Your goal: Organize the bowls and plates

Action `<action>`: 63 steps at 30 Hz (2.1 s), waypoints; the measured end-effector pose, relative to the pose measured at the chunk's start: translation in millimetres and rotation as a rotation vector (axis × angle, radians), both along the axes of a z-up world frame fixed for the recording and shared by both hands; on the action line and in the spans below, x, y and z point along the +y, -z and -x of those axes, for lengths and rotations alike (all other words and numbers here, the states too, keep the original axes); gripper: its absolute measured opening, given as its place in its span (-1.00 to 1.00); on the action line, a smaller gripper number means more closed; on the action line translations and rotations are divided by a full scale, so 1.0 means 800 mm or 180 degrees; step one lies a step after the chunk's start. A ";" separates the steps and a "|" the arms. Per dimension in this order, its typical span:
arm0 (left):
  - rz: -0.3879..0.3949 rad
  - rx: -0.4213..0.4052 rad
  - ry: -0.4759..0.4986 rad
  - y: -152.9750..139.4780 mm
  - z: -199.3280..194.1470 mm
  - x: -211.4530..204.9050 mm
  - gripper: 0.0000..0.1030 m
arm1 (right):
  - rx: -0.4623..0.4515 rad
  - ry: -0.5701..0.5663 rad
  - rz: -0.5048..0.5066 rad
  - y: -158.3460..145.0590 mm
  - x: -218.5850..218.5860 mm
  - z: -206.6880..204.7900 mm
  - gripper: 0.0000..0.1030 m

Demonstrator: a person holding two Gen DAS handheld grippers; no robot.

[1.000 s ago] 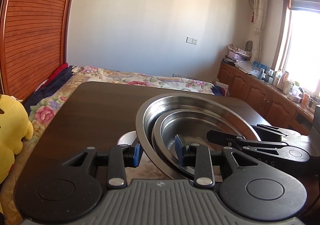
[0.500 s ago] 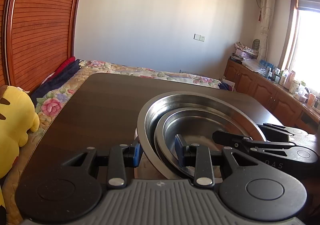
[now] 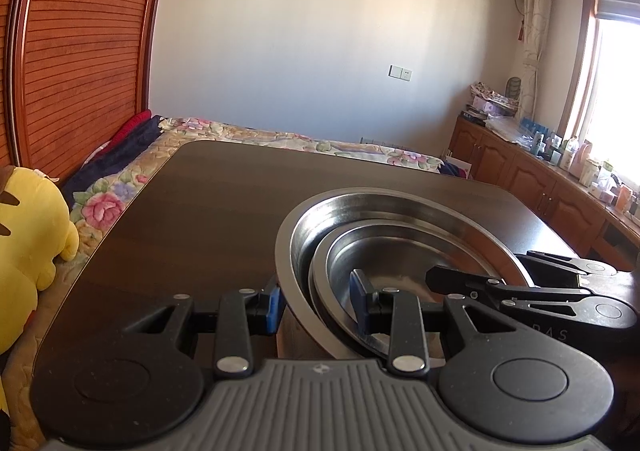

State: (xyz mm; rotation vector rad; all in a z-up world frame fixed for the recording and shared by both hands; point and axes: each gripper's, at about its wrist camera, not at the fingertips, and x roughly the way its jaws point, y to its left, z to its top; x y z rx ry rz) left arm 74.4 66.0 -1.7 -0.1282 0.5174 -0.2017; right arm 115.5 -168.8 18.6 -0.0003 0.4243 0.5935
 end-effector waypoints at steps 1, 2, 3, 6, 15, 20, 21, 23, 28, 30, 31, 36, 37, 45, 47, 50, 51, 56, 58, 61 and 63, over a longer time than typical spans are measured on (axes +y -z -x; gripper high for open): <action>-0.0017 -0.0002 -0.0003 0.000 0.001 -0.002 -0.30 | 0.0007 -0.0003 -0.0011 0.000 0.000 -0.001 -0.09; -0.0023 -0.0005 -0.0005 0.000 0.000 -0.002 -0.29 | 0.0013 -0.0010 -0.0021 0.000 0.000 -0.001 -0.08; -0.0027 -0.0013 -0.0007 0.001 0.002 -0.003 -0.29 | 0.0016 -0.0014 -0.0026 0.000 0.000 -0.001 -0.07; -0.0016 -0.0011 -0.0007 0.002 0.002 -0.002 -0.22 | 0.0004 -0.0025 -0.0035 0.002 0.001 -0.001 -0.02; -0.0032 -0.0042 -0.0090 -0.003 0.004 0.002 0.43 | -0.0121 -0.0006 -0.0045 -0.008 -0.006 0.007 0.43; -0.0157 -0.0102 -0.0167 -0.012 0.008 -0.001 0.67 | -0.0190 0.0100 -0.0061 -0.015 -0.017 0.011 0.51; -0.0172 -0.0111 -0.0168 -0.013 0.009 -0.002 0.68 | -0.0206 0.0126 -0.0060 -0.017 -0.019 0.011 0.53; -0.0196 -0.0133 -0.0160 -0.018 0.012 -0.004 0.73 | -0.0246 0.0183 -0.0062 -0.021 -0.025 0.012 0.58; -0.0274 -0.0220 -0.0165 -0.028 0.020 -0.010 0.89 | -0.0327 0.0298 -0.0074 -0.030 -0.038 0.019 0.69; -0.0300 -0.0268 -0.0175 -0.035 0.026 -0.016 0.95 | -0.0363 0.0347 -0.0086 -0.033 -0.043 0.023 0.79; -0.0311 -0.0291 -0.0178 -0.039 0.029 -0.017 0.98 | -0.0383 0.0368 -0.0097 -0.035 -0.046 0.025 0.84; -0.0378 -0.0380 -0.0199 -0.055 0.038 -0.028 1.00 | -0.0476 0.0434 -0.0111 -0.045 -0.055 0.036 1.00; -0.0395 -0.0402 -0.0191 -0.058 0.040 -0.031 1.00 | -0.0489 0.0448 -0.0107 -0.048 -0.056 0.038 1.00; -0.0548 -0.0570 -0.0195 -0.080 0.061 -0.058 1.00 | -0.0639 0.0708 -0.0031 -0.067 -0.067 0.067 1.00; -0.0536 -0.0549 -0.0173 -0.083 0.065 -0.064 1.00 | -0.0666 0.0776 -0.0030 -0.072 -0.073 0.075 1.00; -0.0529 -0.0550 -0.0113 -0.086 0.069 -0.073 1.00 | -0.0683 0.0898 -0.0054 -0.083 -0.083 0.084 1.00; -0.0561 -0.0578 -0.0128 -0.087 0.072 -0.077 1.00 | -0.0690 0.0935 -0.0071 -0.086 -0.087 0.088 1.00; -0.0698 -0.0701 -0.0196 -0.093 0.082 -0.096 1.00 | -0.0780 0.1182 -0.0034 -0.095 -0.099 0.101 1.00; -0.0700 -0.0723 -0.0211 -0.094 0.087 -0.100 1.00 | -0.0769 0.1260 -0.0062 -0.094 -0.103 0.103 1.00; -0.0688 -0.0733 -0.0204 -0.094 0.094 -0.105 1.00 | -0.0758 0.1324 -0.0093 -0.090 -0.106 0.106 1.00; -0.0712 -0.0738 -0.0193 -0.092 0.098 -0.108 1.00 | -0.0769 0.1366 -0.0092 -0.088 -0.108 0.109 1.00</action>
